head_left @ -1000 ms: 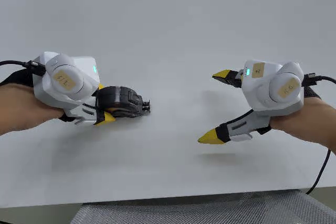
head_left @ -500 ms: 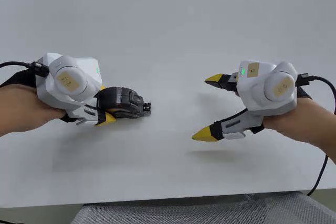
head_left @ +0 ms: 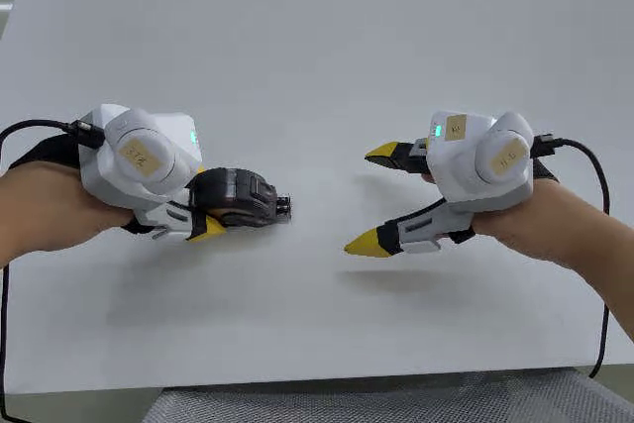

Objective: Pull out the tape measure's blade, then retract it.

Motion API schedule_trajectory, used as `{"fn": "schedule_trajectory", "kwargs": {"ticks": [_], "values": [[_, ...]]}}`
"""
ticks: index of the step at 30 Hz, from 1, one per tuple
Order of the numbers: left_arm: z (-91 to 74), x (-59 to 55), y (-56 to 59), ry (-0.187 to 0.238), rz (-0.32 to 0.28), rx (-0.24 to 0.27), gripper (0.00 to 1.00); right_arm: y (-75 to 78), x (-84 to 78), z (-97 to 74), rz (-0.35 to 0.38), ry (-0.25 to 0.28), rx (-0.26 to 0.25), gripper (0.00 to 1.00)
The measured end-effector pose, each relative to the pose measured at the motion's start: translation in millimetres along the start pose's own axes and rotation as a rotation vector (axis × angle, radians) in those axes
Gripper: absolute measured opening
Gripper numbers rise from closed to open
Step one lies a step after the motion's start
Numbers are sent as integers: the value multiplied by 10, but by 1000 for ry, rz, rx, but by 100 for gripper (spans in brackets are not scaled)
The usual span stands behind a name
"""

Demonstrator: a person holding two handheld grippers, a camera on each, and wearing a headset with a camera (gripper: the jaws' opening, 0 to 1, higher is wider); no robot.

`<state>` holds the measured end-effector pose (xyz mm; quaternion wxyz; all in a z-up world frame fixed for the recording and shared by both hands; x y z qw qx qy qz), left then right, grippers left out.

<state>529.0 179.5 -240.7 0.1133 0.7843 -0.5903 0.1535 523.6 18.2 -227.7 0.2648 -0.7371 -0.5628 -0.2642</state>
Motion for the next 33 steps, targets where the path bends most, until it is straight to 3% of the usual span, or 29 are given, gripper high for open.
{"fn": "schedule_trajectory", "kwargs": {"ticks": [33], "values": [[6, -9, 11, -24, 0, -13, 29, -53, 182, 417, -62, 28, 71, 40]]}}
Point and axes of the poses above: the centre of the closed fingertips' face, and the gripper's own axes: z roughly forward along the fingers, y roughly to its right, x roughly out of its top, the point moved 2 cm from there along -z, roughly backward along the fingers, and after that the axes turned 6 degrees about -y, right-handed, at the moved point
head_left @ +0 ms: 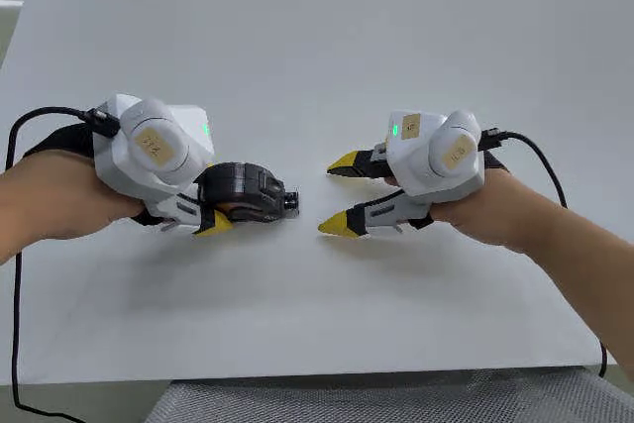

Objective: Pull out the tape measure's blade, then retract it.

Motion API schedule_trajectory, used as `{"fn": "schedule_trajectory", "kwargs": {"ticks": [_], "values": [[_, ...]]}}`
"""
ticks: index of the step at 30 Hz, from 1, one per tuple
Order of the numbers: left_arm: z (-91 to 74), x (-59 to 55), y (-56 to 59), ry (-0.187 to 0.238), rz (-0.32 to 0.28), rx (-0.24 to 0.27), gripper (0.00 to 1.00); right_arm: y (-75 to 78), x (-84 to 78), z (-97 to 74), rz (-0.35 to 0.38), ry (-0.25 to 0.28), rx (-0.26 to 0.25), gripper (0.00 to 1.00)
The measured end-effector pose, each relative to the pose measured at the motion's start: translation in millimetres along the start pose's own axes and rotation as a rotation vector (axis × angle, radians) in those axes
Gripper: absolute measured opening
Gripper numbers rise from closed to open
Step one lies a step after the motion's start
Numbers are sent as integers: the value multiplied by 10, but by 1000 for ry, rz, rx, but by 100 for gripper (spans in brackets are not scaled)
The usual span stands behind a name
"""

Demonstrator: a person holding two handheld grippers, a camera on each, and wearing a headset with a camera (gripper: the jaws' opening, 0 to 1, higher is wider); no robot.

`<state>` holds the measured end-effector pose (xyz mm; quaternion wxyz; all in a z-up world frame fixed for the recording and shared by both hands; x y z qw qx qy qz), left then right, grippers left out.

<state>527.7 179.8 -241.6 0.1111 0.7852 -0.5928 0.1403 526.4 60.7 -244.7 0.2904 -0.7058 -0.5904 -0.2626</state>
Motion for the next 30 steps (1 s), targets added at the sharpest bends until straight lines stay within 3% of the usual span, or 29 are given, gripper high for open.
{"fn": "schedule_trajectory", "kwargs": {"ticks": [30], "values": [[0, -10, -9, -7, 2, -2, 29, -26, 164, 307, -66, 33, 37, 16]]}}
Point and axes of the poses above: the centre of the closed fingertips' face, and the gripper's own axes: z roughly forward along the fingers, y roughly to its right, x roughly out of its top, the point moved 2 cm from there along -z, roughly backward along the fingers, and after that the axes turned 6 degrees about -y, right-handed, at the moved point
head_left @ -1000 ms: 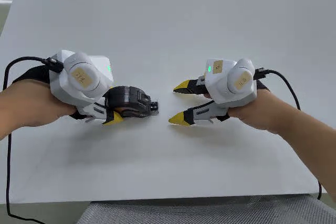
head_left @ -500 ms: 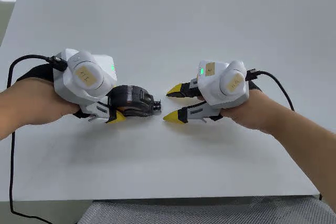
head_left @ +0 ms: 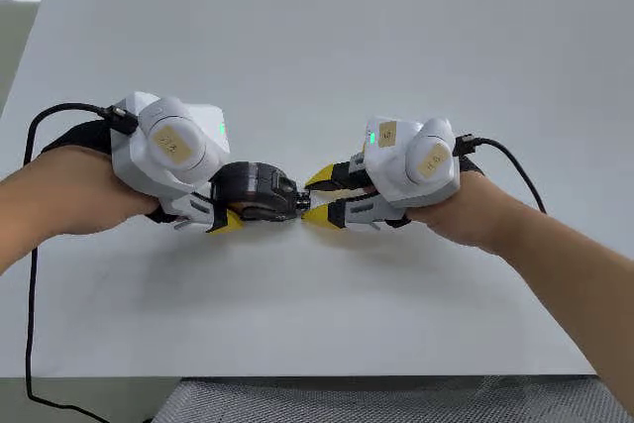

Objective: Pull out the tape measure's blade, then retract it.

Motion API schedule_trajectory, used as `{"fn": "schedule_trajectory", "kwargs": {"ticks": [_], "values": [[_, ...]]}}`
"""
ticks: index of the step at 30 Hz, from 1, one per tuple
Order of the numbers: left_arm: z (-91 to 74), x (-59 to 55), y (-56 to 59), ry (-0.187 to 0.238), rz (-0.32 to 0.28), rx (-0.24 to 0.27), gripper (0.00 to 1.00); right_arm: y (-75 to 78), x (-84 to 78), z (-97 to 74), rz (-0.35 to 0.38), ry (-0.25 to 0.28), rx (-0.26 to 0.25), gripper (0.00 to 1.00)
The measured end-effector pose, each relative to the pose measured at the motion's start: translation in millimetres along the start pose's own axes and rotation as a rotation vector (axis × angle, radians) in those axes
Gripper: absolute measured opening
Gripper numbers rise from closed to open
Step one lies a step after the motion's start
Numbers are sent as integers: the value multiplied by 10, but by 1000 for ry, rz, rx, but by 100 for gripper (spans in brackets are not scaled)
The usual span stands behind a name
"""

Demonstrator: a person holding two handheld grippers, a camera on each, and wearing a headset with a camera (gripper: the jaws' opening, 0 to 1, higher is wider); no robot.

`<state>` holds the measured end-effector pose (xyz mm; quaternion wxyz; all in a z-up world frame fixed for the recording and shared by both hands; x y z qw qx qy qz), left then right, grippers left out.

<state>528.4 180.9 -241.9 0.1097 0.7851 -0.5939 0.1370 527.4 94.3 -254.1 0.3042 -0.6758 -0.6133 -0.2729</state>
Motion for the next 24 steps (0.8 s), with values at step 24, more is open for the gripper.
{"fn": "schedule_trajectory", "kwargs": {"ticks": [24], "values": [[-9, -5, 5, 2, 0, 4, 29, 1, 35, 27, -10, -3, -10, 10]]}}
Point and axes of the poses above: the centre of the closed fingertips' face, and the gripper's own axes: z roughly forward along the fingers, y roughly to its right, x roughly out of its top, the point moved 2 cm from there along -z, roughly backward along the fingers, and after that the axes turned 6 degrees about -y, right-handed, at the moved point
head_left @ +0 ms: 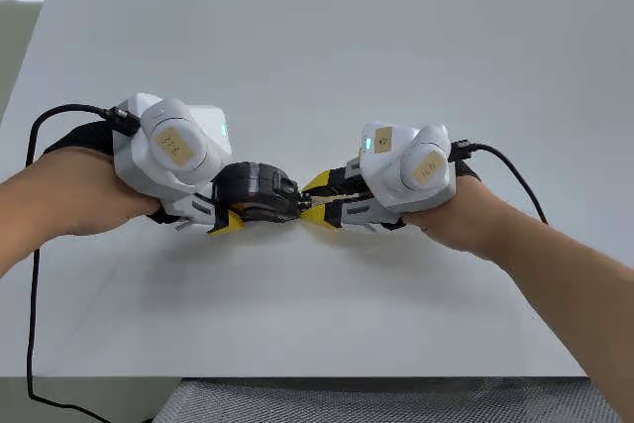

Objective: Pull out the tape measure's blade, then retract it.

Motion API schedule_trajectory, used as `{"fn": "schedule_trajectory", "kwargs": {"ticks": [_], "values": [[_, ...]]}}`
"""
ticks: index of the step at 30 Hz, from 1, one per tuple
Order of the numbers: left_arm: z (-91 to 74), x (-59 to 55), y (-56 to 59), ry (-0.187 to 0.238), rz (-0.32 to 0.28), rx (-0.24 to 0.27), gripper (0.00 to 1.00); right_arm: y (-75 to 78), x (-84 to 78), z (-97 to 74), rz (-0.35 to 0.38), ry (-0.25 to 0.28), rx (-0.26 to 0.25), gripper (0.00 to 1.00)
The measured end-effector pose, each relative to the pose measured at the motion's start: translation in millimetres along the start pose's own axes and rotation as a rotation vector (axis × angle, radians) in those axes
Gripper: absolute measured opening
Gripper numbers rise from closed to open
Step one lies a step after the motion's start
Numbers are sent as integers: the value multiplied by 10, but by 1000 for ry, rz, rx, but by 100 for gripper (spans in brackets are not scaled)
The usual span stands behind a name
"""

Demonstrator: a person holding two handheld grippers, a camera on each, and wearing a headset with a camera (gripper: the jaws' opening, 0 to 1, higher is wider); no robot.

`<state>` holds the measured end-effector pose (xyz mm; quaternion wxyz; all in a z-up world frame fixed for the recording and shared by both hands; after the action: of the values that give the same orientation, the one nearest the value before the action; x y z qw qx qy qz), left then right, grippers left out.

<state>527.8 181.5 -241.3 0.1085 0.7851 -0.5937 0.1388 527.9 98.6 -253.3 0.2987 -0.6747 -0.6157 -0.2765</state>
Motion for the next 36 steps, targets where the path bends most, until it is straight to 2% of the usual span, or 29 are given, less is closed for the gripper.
{"fn": "schedule_trajectory", "kwargs": {"ticks": [28, 36], "values": [[15, -6, -21, 4, 4, -3, 29, 13, -18, -2, -22, -10, -3, 10], [11, -12, -22, 4, 0, -2, 29, 28, -39, -64, -17, -10, -5, 10]]}}
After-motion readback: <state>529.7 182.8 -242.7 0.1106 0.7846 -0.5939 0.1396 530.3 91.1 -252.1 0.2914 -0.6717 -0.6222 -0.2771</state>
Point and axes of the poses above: the centre of the closed fingertips' face, and the gripper's own axes: z roughly forward along the fingers, y roughly to its right, x roughly out of its top, the point moved 2 cm from there along -z, roughly backward along the fingers, and after that the axes turned 6 degrees about -y, right-handed, at the moved point
